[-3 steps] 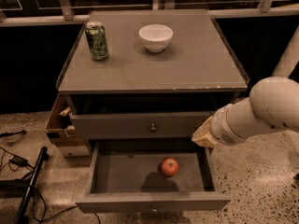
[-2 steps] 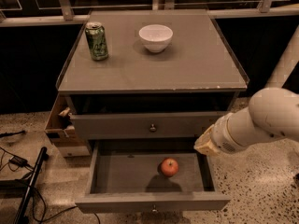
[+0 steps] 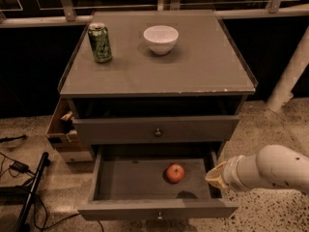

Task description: Pick apple from middle drawer and place on counter

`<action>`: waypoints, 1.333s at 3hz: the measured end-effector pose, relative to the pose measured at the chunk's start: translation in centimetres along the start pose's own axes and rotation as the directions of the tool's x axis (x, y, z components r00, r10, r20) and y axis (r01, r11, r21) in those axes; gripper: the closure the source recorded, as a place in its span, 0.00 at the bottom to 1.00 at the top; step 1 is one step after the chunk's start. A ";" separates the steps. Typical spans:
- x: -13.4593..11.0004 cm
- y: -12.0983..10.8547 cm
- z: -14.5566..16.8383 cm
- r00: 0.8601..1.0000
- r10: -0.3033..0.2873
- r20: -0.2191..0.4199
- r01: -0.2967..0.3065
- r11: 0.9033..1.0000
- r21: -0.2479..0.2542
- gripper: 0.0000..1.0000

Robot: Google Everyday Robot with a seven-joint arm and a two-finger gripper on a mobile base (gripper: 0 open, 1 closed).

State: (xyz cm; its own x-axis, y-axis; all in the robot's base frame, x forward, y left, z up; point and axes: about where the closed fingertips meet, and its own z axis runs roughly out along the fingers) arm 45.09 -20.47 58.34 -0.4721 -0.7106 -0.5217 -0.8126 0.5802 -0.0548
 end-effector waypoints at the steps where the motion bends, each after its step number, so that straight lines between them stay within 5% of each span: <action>1: 3.8 0.0 5.3 0.993 0.069 0.095 -0.070 0.998 0.000 1.00; 4: 4.7 -2.7 8.7 0.981 0.041 0.187 -0.052 0.997 0.053 1.00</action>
Offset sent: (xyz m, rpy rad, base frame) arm 0.0067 -0.0055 -0.0355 0.0646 -0.0399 -0.0473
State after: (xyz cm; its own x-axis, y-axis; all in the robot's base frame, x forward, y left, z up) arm 48.00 -21.88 48.66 -0.4326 -0.5990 -0.6739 -0.7680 0.6363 -0.0726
